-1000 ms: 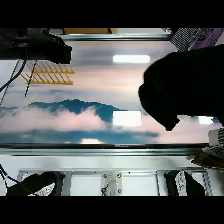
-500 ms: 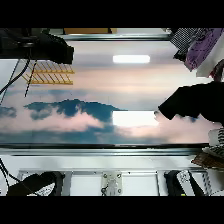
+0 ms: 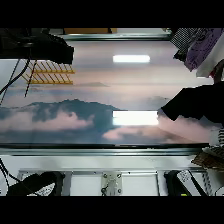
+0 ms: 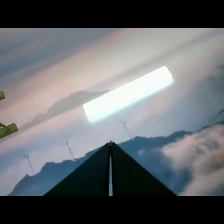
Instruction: Fold the clothes and pants, and hang the long-sleeved shirts on hangers.
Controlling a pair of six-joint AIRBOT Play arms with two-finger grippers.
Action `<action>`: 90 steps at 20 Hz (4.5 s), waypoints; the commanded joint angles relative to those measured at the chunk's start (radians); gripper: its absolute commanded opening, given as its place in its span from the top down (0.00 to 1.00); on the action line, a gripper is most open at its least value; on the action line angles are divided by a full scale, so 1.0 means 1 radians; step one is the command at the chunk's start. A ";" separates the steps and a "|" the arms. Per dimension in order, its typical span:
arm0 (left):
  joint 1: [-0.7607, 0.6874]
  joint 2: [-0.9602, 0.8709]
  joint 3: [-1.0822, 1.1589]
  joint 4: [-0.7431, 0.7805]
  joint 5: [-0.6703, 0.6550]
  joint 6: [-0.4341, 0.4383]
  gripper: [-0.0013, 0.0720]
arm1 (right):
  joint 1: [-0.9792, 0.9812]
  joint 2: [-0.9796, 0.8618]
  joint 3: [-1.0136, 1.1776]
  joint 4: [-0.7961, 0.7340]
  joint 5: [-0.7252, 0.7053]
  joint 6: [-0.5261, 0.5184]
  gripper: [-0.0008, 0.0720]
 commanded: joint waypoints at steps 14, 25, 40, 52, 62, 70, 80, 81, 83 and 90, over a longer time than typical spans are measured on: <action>0.000 -0.001 0.000 0.000 -0.005 0.000 0.97 | -0.023 -0.093 0.001 -0.046 0.097 0.002 0.98; 0.000 -0.001 0.000 0.000 -0.030 -0.001 0.97 | -0.023 -0.157 -0.001 -0.048 0.174 0.042 0.98; 0.000 -0.001 0.000 0.000 -0.034 0.000 0.97 | -0.201 -0.060 -0.001 -0.018 0.259 0.169 0.41; 0.000 -0.001 0.000 0.001 -0.038 0.000 0.97 | -0.201 0.061 -0.001 0.332 0.317 0.145 0.38; 0.000 -0.001 0.000 0.001 -0.038 0.000 0.97 | -0.201 0.042 -0.003 0.233 0.546 0.145 0.38; 0.000 -0.001 0.000 0.001 -0.038 0.012 0.97 | -0.200 0.143 -0.004 0.422 0.567 0.161 0.38; 0.002 -0.001 0.000 0.001 -0.038 0.016 0.97 | -0.098 0.048 -0.011 1.458 0.665 -0.516 0.38; 0.002 -0.001 0.000 0.001 -0.038 0.015 0.97 | -0.023 0.027 -0.016 1.452 0.684 -0.546 0.38; 0.002 -0.001 -0.001 0.000 -0.039 0.009 0.97 | 0.165 0.002 -0.035 1.387 0.698 -0.593 0.38; 0.002 0.127 -0.371 -0.002 0.123 -0.012 0.97 | 1.020 -0.060 -0.248 0.795 0.698 -0.594 0.38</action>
